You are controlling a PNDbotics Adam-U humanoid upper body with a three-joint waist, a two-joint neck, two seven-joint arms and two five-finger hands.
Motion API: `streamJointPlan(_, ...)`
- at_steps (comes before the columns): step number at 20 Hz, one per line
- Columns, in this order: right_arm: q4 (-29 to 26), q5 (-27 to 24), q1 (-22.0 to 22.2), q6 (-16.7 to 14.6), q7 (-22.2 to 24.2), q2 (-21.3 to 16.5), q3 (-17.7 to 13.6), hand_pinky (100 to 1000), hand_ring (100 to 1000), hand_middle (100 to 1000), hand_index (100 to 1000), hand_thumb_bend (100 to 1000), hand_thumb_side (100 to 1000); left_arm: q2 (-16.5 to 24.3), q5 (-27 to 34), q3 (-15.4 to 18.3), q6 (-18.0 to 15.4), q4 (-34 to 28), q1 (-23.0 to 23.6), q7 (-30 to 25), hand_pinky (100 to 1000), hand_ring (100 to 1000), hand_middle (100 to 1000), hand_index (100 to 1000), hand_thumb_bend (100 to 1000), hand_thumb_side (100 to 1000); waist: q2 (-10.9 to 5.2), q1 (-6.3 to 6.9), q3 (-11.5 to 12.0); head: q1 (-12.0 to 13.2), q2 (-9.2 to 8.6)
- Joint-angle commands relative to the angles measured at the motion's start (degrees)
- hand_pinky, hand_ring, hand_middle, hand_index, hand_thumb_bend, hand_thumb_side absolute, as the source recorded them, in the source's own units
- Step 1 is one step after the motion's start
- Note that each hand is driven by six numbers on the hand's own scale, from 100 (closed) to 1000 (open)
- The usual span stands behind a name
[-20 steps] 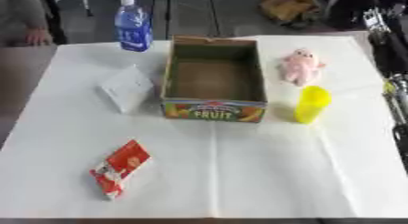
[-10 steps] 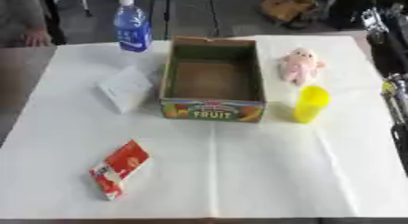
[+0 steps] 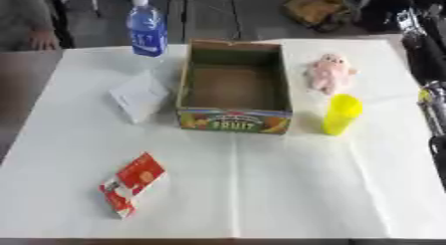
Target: Pick up objects on the table and place them in the box.
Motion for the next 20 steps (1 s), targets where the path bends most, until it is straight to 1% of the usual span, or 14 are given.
streamJointPlan(1,-1.1,0.2,-0.7,0.0,0.0,-0.9,-0.3,654,701,770,900,100,734,0.7,0.0,0.1,-0.1,-1.1,-0.8,-0.3,528,736,802,876,377,962,-0.51,0.05,0.0,0.1,0.29)
streamJointPlan(15,-1.2,0.0,-0.8,0.0,0.1,-1.0,-0.3,654,702,771,900,100,730,0.6,-0.3,0.0,0.0,-1.2,-0.9,-0.6,528,739,803,875,371,963,-0.59,0.02,0.0,1.0,0.29)
streamJointPlan(18,-1.2,0.0,-0.9,0.0,0.1,-1.0,-0.2,654,701,771,900,100,730,0.6,-0.3,0.0,0.0,-1.2,-0.9,-0.7,527,740,801,874,371,962,-0.61,0.03,0.0,2.4,0.29)
streamJointPlan(20,-1.2,0.0,-0.9,0.0,0.1,-1.0,-0.2,654,701,771,900,100,731,0.6,-0.3,0.0,0.0,-1.2,-0.9,-0.8,527,740,802,874,370,961,-0.62,0.02,0.0,2.9,0.29)
